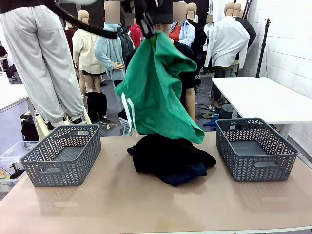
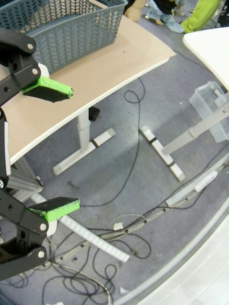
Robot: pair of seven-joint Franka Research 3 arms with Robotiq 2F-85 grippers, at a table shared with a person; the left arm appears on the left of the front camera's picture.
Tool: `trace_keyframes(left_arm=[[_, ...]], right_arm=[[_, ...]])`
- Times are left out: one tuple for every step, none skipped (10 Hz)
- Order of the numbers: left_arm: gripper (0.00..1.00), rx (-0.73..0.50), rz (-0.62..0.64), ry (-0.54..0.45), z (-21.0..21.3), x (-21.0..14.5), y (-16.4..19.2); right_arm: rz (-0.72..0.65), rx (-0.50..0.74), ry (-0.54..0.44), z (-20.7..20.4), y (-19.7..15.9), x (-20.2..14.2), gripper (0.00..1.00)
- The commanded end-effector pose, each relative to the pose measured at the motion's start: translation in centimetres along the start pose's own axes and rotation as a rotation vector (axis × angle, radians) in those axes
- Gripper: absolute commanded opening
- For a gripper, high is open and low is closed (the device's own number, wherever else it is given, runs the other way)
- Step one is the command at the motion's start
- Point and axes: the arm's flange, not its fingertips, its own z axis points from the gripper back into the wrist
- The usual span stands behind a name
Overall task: Sort the tops and bottoms.
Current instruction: Lift clothes from the center of the table with your left hand, then sort the clothes according to human instructions.
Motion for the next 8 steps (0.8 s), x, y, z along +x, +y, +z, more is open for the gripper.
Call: trace_keyframes(left_arm=[[0.0, 0.07, 0.033, -0.012, 1.9, 2.7, 0.8], [0.0, 0.111, 0.038, -0.028, 3.6, 3.7, 1.1], [0.0, 0.119, 0.052, -0.053, 5.1, 4.2, 1.5], [0.0, 0.116, 0.061, -0.078, 6.0, 4.0, 1.4], [0.0, 0.132, 0.063, -0.08, 6.5, 3.7, 1.0], [0.0, 0.168, 0.066, -0.061, 7.1, 3.5, 0.6], [0.0, 0.122, 0.041, -0.079, 6.5, 3.7, 1.2], [0.0, 0.122, 0.041, -0.079, 6.5, 3.7, 1.2]], right_arm=[[0.018, -0.008, -0.006, 0.2, 0.0, -0.3, 1.0], [0.018, -0.008, -0.006, 0.2, 0.0, -0.3, 1.0], [0.018, -0.008, -0.006, 0.2, 0.0, -0.3, 1.0], [0.018, -0.008, -0.006, 0.2, 0.0, -0.3, 1.0], [0.018, -0.008, -0.006, 0.2, 0.0, -0.3, 1.0], [0.018, -0.008, -0.006, 0.2, 0.0, -0.3, 1.0], [0.018, -0.008, -0.006, 0.2, 0.0, -0.3, 1.0], [0.018, -0.008, -0.006, 0.2, 0.0, -0.3, 1.0]])
